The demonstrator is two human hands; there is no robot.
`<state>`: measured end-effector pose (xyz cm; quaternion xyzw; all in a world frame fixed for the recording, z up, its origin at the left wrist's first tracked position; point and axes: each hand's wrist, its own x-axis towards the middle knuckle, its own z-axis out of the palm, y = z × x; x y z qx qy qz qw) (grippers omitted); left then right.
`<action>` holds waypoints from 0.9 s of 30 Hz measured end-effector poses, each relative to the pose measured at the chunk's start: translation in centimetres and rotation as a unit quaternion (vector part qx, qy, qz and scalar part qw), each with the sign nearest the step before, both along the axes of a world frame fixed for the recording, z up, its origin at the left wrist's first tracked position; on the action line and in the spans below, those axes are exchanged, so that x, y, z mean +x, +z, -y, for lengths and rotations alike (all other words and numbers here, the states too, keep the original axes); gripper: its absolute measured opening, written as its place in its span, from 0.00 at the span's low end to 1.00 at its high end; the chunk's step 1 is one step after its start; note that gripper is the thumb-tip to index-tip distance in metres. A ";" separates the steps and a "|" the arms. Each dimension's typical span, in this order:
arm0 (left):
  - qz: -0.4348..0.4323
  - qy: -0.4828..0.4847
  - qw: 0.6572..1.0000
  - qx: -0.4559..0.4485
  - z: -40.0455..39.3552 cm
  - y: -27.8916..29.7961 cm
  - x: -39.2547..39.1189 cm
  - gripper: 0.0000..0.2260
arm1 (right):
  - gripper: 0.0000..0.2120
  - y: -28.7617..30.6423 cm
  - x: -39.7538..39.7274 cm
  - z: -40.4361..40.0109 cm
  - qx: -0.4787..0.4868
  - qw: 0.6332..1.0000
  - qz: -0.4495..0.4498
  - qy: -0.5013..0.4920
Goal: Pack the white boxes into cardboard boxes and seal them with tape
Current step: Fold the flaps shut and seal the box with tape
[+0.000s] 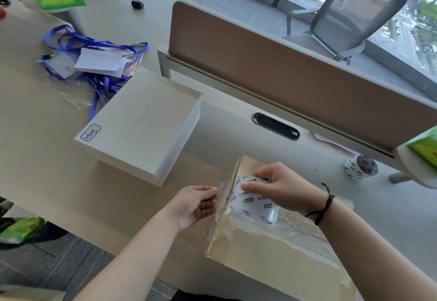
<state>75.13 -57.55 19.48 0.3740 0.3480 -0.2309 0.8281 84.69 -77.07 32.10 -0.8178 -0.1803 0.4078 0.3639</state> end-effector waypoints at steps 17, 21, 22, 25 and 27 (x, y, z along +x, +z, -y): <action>-0.004 0.000 1.000 -0.011 1.3 -1.6 -0.3 0.03 | 0.23 -1.0 -0.4 1.3 0.009 0.994 -0.080 -0.069; 0.031 -0.006 0.993 0.115 2.2 -1.2 -0.3 0.03 | 0.28 -1.0 -0.5 1.5 0.017 0.993 -0.091 -0.073; 0.046 -0.015 0.987 0.156 2.3 -1.2 -0.4 0.06 | 0.29 -1.1 -0.5 1.5 0.018 0.993 -0.092 -0.072; 0.106 -0.066 0.952 0.279 1.7 -0.9 -1.0 0.20 | 0.29 -1.0 -0.6 1.6 0.022 0.992 -0.097 -0.073; 0.178 -0.121 0.914 0.345 0.9 -0.4 -1.3 0.28 | 0.30 -1.0 -0.6 1.5 0.024 0.992 -0.096 -0.074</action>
